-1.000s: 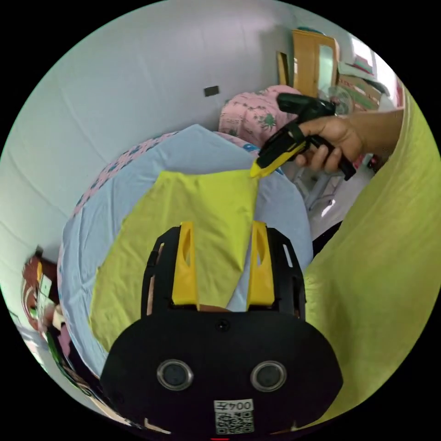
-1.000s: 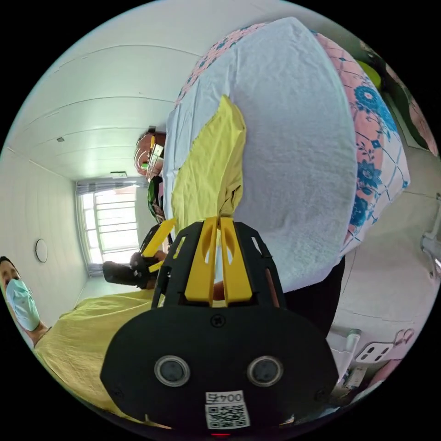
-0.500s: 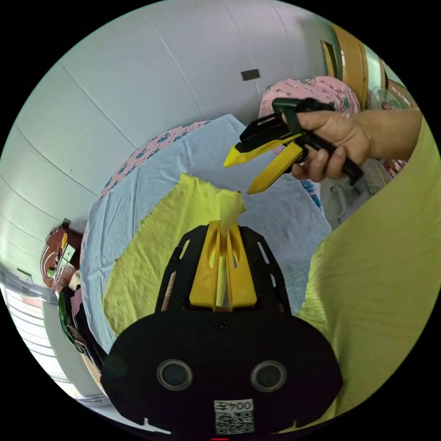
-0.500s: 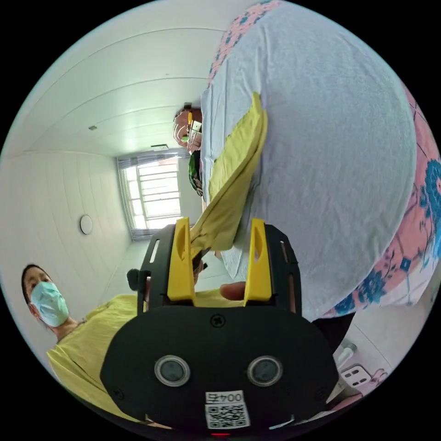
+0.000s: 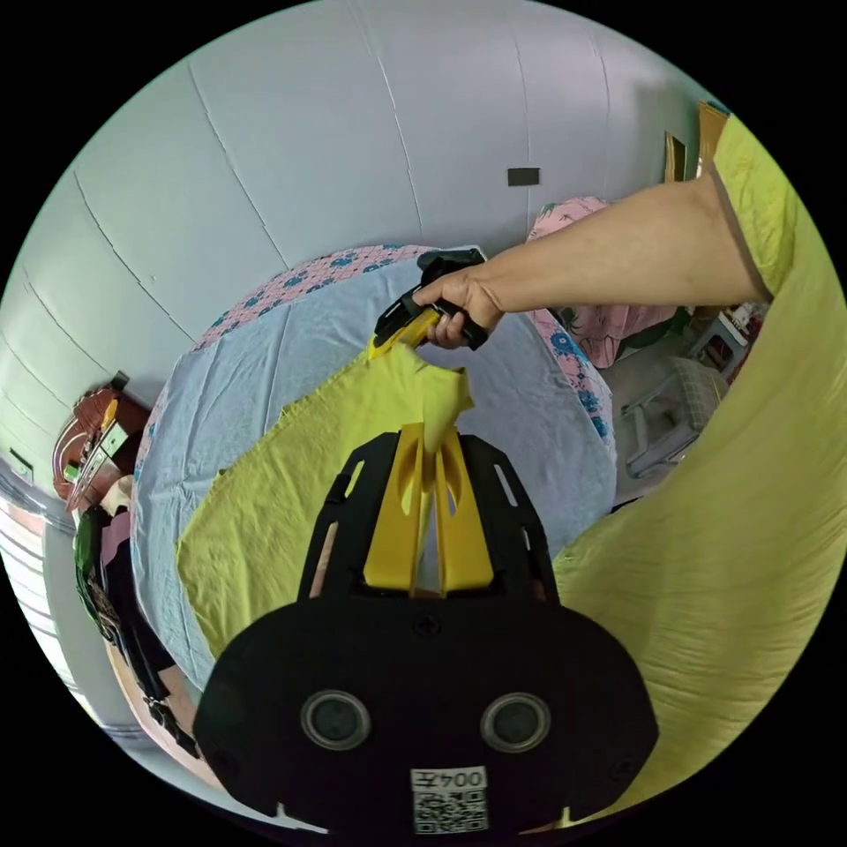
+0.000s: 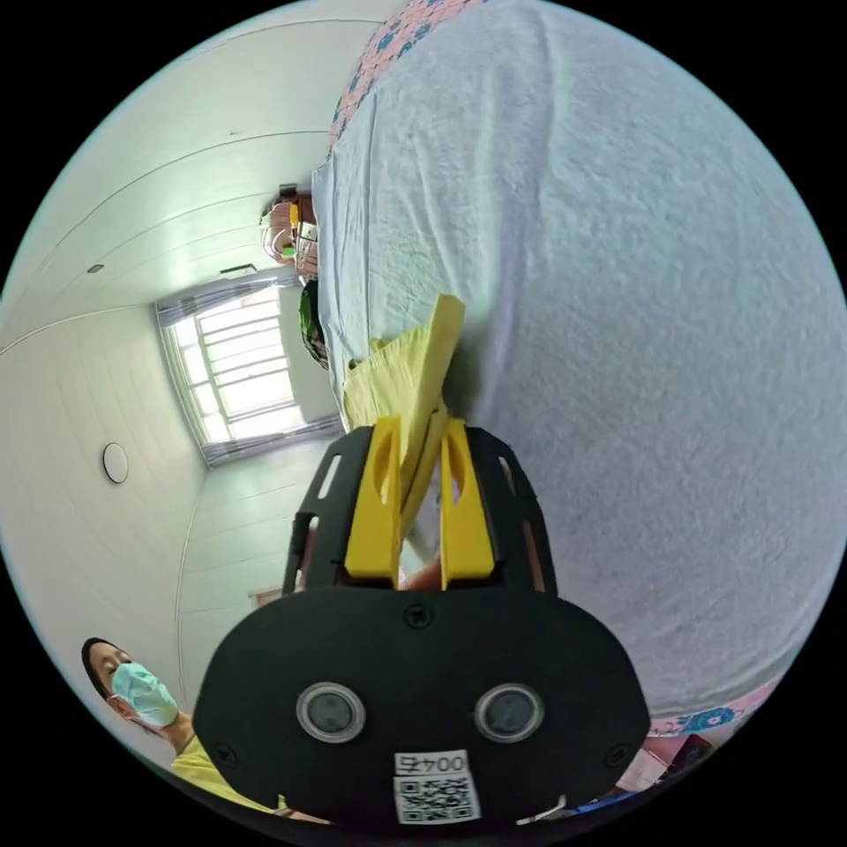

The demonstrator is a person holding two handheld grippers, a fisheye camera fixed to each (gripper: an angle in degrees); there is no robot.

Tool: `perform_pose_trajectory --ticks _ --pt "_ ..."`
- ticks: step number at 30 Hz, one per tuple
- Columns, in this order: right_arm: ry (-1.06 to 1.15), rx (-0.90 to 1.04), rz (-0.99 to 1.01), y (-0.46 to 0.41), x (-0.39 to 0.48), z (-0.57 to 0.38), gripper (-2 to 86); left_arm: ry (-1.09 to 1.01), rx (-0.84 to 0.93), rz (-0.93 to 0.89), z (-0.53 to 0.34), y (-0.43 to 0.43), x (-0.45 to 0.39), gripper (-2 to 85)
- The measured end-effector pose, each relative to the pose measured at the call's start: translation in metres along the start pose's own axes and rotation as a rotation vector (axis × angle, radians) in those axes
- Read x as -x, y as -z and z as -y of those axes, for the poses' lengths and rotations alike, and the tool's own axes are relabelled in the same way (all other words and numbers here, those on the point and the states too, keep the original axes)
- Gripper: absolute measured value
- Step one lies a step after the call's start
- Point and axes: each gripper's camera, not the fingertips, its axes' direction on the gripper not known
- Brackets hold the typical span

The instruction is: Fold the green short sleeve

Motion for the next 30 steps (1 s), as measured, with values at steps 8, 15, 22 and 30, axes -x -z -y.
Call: perform_pose_trajectory --ticks 8,15,22,30 --pt "0.017 -0.097 0.110 -0.049 0.056 0.031 0.5 0.213 -0.117 -0.071 -0.088 0.039 0.076 0.8" --pt "0.143 -0.116 0.085 -0.142 0.156 0.035 0.1 0.546 -0.254 -0.152 -0.220 0.081 0.176 1.2" --pt "0.292 -0.071 -0.070 -0.300 0.250 0.046 0.4 0.839 -0.380 -0.200 -0.388 0.098 0.284 1.3" --pt "0.350 -0.019 -0.306 -0.491 0.283 0.064 0.7 1.137 -0.470 -0.341 -0.567 0.062 0.382 1.4"
